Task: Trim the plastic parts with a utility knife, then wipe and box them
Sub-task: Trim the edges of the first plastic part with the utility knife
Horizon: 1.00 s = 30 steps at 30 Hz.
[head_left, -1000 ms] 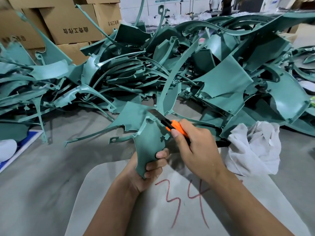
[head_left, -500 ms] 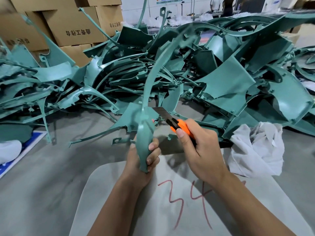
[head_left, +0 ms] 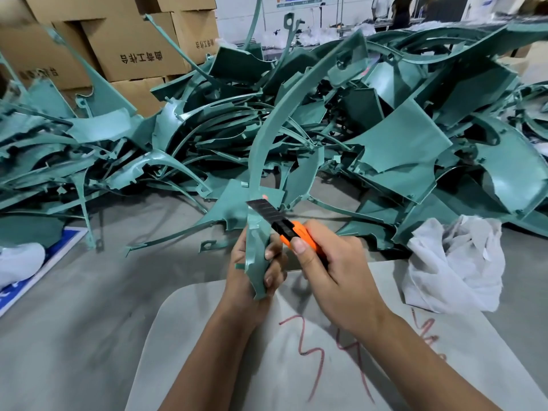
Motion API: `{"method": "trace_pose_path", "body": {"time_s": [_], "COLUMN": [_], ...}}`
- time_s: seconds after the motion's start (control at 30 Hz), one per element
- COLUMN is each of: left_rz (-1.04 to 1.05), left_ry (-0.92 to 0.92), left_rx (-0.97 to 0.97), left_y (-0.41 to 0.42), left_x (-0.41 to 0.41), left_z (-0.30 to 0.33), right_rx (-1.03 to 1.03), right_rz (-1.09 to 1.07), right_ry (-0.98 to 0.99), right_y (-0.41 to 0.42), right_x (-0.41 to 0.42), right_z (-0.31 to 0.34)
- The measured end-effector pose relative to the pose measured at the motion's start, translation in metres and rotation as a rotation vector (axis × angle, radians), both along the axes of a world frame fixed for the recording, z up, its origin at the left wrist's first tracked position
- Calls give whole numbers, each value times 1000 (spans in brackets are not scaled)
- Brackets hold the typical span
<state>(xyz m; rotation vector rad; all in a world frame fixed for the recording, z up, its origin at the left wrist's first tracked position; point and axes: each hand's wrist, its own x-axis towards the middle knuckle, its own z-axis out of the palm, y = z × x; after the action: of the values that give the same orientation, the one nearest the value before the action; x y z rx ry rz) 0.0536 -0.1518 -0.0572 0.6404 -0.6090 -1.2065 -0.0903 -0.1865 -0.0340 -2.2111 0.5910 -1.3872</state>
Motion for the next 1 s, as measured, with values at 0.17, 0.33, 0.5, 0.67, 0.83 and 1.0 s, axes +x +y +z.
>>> {"method": "trace_pose_path", "body": {"time_s": [0.17, 0.33, 0.5, 0.67, 0.83, 1.0], "left_rz": [-54, -42, -76, 43, 65, -343], "left_ry": [98, 127, 176, 178, 139, 90], "left_rx": [57, -6, -44, 71, 130, 20], "left_y": [1, 2, 3, 2, -3, 11], "left_x": [0, 3, 8, 12, 16, 17], "left_z": [2, -2, 3, 1, 2, 12], "right_rx": [43, 33, 220, 459, 467, 582], "right_rz": [-86, -14, -172, -222, -131, 157], "right_ry": [17, 60, 27, 183, 33, -276], "right_y": [-7, -6, -31, -66, -62, -43], "right_x": [-2, -1, -1, -5, -16, -20], "right_z": [-6, -11, -11, -12, -10, 3]}}
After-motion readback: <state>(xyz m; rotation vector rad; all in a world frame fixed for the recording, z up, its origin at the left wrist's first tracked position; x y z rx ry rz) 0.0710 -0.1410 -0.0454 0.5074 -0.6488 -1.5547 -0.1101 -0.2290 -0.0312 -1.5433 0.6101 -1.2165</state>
